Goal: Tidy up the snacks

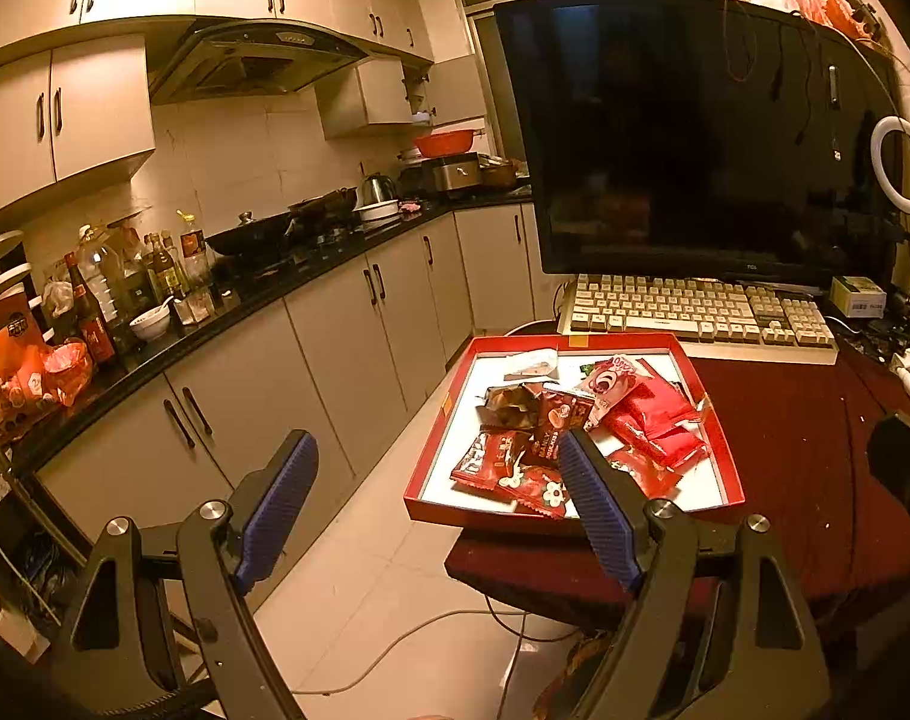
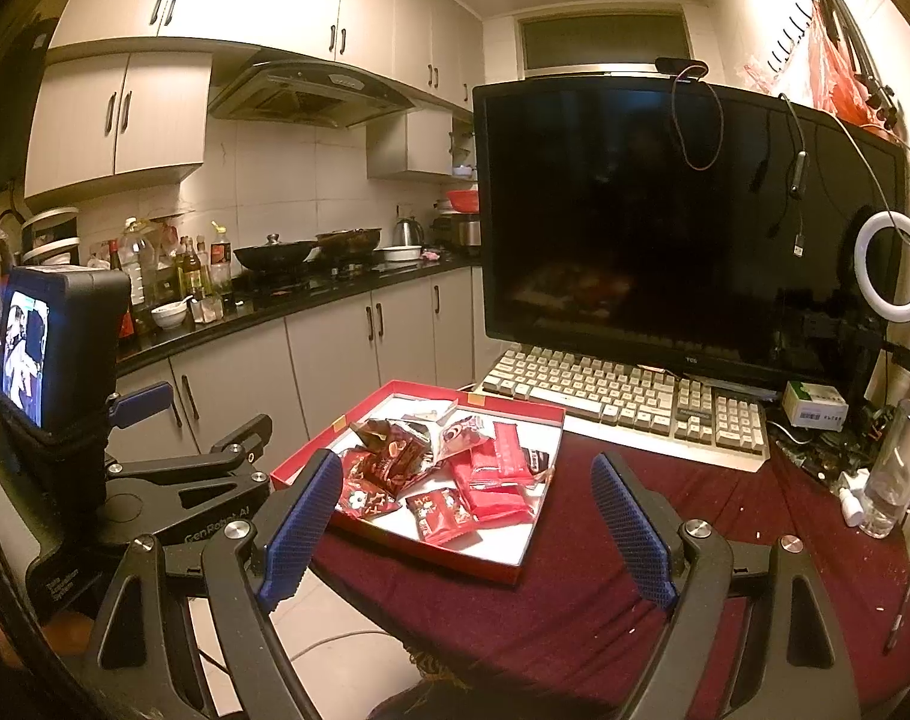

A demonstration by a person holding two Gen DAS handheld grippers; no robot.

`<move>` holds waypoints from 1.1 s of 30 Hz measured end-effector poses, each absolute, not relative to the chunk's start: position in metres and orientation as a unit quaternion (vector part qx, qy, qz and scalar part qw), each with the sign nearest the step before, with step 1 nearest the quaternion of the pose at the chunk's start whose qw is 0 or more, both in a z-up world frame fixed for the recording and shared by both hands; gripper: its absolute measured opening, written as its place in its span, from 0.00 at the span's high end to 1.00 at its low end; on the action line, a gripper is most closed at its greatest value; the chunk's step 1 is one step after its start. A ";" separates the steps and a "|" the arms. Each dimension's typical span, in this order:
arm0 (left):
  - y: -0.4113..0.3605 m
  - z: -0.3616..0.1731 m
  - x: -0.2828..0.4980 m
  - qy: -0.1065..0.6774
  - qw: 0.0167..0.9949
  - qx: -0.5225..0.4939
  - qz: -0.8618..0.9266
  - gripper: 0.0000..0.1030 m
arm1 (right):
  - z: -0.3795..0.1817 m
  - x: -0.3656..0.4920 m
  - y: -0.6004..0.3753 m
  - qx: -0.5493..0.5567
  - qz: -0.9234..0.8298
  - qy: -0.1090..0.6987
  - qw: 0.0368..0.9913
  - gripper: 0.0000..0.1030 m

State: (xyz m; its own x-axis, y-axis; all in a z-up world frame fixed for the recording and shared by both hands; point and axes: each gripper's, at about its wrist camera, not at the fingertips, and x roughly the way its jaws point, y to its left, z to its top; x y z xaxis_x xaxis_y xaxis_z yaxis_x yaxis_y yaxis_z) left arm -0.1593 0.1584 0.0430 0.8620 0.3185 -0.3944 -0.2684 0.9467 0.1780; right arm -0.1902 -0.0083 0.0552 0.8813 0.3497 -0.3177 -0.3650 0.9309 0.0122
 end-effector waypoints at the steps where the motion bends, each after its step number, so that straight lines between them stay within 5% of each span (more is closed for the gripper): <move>1: 0.159 0.042 -0.159 0.215 0.963 0.059 0.152 0.20 | 0.055 -0.190 -0.008 -0.025 0.185 0.160 0.969 0.16; 33: 0.163 0.043 -0.160 0.221 0.962 0.059 0.152 0.20 | 0.053 -0.188 -0.006 -0.036 0.191 0.163 0.967 0.16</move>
State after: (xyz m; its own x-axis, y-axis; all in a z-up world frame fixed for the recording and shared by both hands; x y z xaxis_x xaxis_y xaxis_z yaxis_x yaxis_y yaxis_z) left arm -0.1600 0.1628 0.0430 0.8564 0.3183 -0.4066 -0.2664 0.9469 0.1802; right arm -0.1883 -0.0056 0.0527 0.8735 0.3582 -0.3297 -0.3815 0.9244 -0.0063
